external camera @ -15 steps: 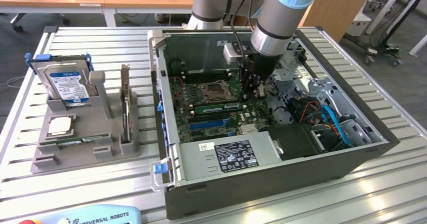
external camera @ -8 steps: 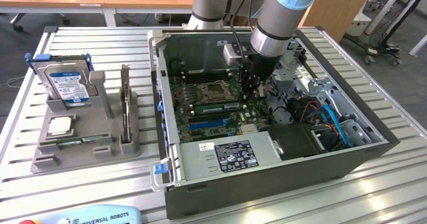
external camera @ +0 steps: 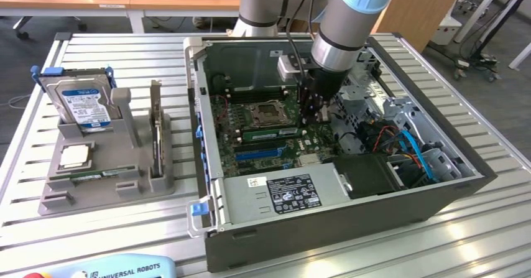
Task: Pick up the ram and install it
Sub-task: 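Press down the ram until it locks into place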
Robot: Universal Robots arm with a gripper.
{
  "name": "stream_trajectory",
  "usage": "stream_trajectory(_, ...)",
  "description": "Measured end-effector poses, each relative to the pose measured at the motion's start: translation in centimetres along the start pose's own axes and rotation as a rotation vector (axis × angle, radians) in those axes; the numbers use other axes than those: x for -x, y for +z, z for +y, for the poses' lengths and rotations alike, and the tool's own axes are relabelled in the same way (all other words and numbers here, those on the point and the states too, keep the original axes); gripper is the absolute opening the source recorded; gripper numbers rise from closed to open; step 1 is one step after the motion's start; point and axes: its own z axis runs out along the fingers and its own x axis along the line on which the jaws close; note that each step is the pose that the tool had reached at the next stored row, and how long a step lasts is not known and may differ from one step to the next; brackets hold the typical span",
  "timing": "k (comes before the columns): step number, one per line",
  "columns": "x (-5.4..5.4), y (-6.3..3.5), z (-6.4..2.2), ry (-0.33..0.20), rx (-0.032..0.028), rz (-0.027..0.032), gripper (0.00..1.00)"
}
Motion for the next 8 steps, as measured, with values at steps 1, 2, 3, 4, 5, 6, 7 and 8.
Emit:
stream_trajectory(1,0.00,0.00,0.00,0.000,0.0000,0.0000,0.10)
stream_trajectory(2,0.00,0.00,0.00,0.000,0.0000,0.0000,0.10)
stream_trajectory(3,0.00,0.01,0.00,0.000,-0.0001,-0.0002,0.10)
stream_trajectory(4,0.00,0.02,0.00,0.000,-0.0001,-0.0002,0.10)
stream_trajectory(5,0.00,0.06,0.00,0.000,-0.0002,-0.0006,0.10)
stream_trajectory(6,0.00,0.09,-0.01,0.000,-0.0002,-0.0005,0.10)
stream_trajectory(7,0.00,0.11,0.00,0.000,-0.0001,-0.0002,0.10)
stream_trajectory(8,0.00,0.12,0.00,0.000,-0.0001,-0.0001,0.10)
